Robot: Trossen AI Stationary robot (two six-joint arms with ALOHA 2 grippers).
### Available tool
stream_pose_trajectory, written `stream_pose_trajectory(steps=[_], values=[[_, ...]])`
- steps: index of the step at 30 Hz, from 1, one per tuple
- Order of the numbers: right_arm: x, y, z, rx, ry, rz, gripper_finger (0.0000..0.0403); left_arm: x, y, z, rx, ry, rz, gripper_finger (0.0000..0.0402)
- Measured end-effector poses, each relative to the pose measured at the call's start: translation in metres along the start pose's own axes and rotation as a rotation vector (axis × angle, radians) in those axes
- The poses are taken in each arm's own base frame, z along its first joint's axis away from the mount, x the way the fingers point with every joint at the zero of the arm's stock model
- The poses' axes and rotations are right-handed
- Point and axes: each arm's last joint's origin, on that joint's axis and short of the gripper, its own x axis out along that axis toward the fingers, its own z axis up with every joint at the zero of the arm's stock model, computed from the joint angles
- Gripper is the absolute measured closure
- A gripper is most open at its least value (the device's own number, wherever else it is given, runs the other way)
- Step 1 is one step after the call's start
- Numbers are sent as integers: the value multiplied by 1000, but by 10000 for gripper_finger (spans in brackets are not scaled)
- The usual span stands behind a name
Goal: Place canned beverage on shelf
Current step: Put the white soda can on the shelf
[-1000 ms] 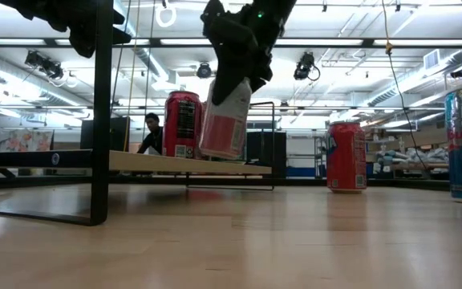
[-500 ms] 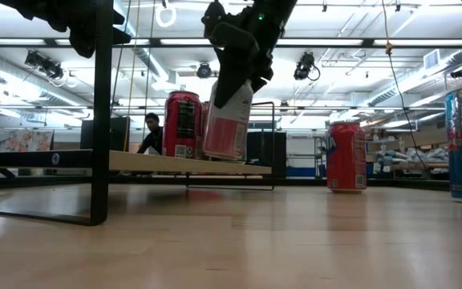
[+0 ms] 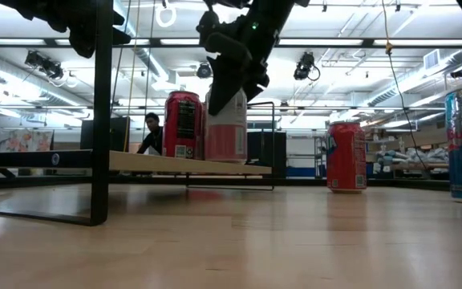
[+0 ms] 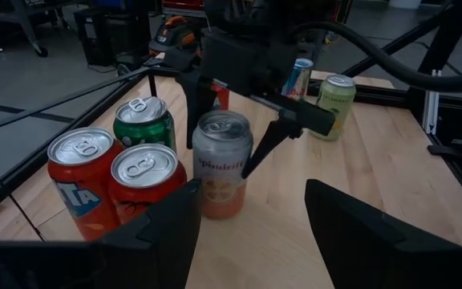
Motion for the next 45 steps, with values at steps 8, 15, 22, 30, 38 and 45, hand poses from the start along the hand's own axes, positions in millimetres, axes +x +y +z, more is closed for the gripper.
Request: stream_pose_trajectory(steps=[8,15,22,30,38,45], values=[[-1,-2,1,6,-6,1,52,0,0,0,0,0,0,170],[-3,-2,1,-7,-17,7,52,0,0,0,0,0,0,170],[-3,-2,2,-18,-22,7,52,0,0,0,0,0,0,170],[-3,-2,2,-23,-26,19,46,0,0,0,0,0,0,170],[-5,-4,4,-19,-37,10,9,0,0,0,0,0,0,170],[-15,-3,13,-14,-73,-12,11,0,0,0,-1,0,0,170]])
